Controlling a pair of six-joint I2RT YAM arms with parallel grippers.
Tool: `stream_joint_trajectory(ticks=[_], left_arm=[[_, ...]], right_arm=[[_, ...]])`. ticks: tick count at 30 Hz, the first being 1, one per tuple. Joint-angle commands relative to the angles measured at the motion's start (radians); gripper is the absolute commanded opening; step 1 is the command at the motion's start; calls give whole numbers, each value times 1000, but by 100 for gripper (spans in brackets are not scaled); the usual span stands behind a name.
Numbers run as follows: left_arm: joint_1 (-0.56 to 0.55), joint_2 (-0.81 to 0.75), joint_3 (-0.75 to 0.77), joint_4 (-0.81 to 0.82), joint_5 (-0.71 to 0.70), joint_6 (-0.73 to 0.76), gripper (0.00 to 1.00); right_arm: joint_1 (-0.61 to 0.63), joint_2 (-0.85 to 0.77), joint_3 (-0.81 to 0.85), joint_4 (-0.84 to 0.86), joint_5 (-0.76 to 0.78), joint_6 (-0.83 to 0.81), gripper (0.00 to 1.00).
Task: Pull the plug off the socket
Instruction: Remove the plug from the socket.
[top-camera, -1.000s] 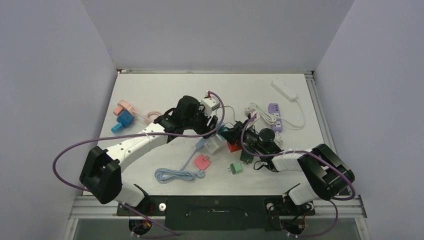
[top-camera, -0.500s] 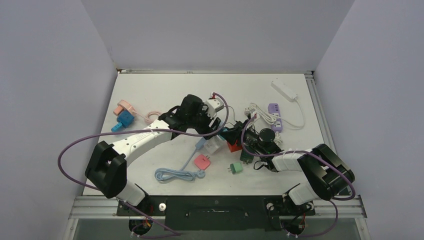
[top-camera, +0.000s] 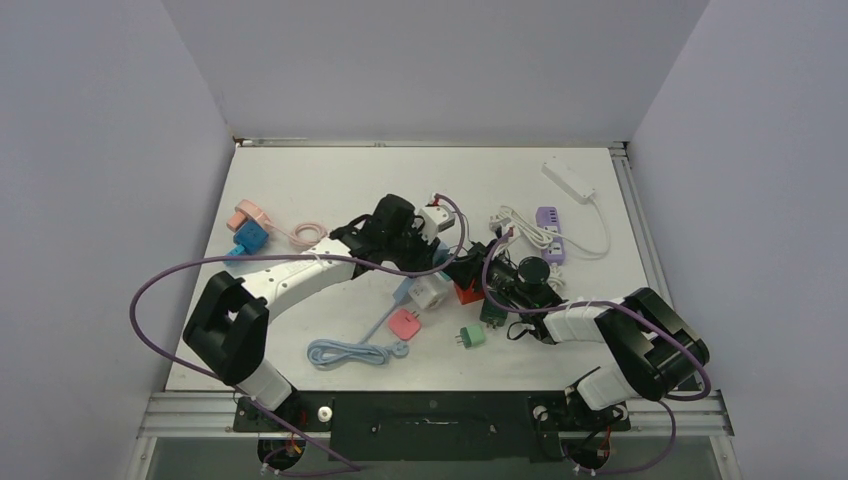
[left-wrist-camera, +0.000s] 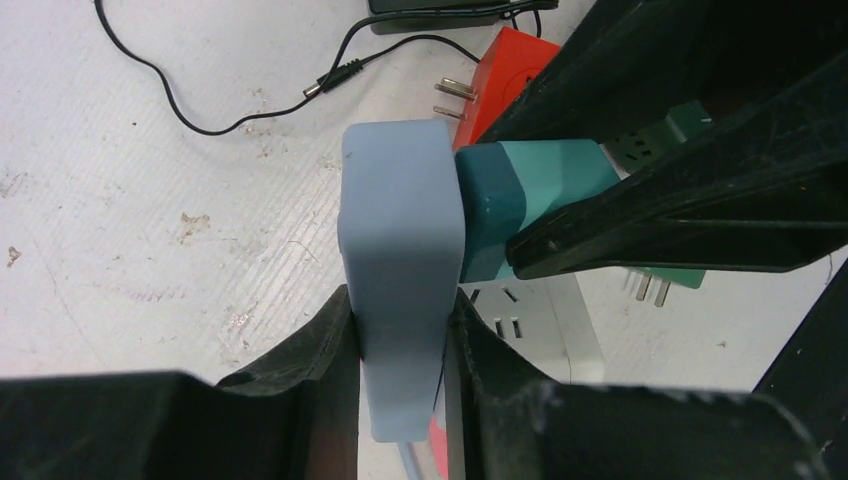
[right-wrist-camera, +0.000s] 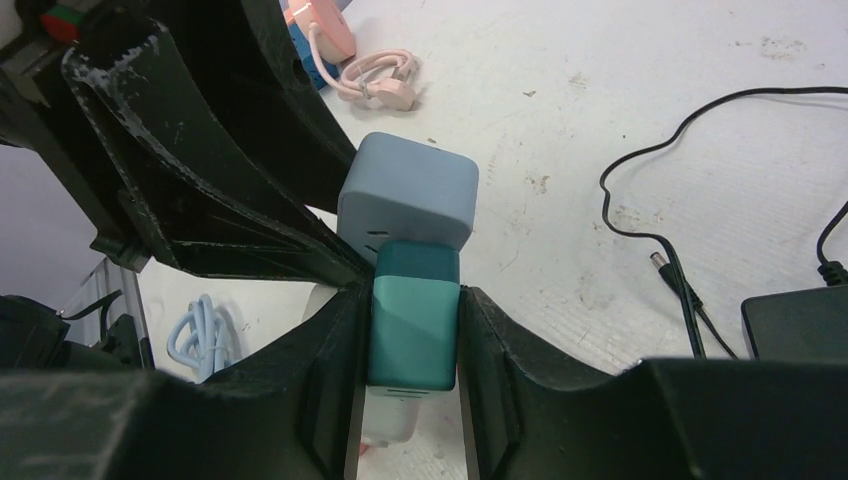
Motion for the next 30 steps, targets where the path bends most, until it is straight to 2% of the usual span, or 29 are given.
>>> stream_joint_trajectory(ticks=[1, 2, 5, 9, 11, 16, 21, 25, 30], left_arm=[[-6, 13, 48, 22, -2, -12, 4], [-8, 11, 42, 27, -6, -13, 0], [-29, -3, 17, 61, -69, -22, 0], [-84, 17, 17, 48, -310, -8, 0], [-100, 29, 21, 43, -388, -9, 0], [-105, 41, 28, 42, -427, -20, 0], [-95, 25, 32, 42, -343, -14, 0], [-56, -32, 4, 83, -124, -8, 0], [23, -90, -19, 127, 116, -40, 0]], right_arm=[[18, -29, 11, 28, -23, -25, 5], [21, -37, 14, 3, -5, -28, 5], [34, -57, 24, -50, 53, -32, 5], [67, -76, 41, -106, 123, -40, 5], [78, -87, 43, -123, 141, -35, 5], [89, -106, 40, -125, 147, -42, 5], [85, -99, 37, -125, 136, -59, 5], [53, -74, 41, -112, 93, -38, 5], [-42, 1, 29, 20, -59, 67, 5]])
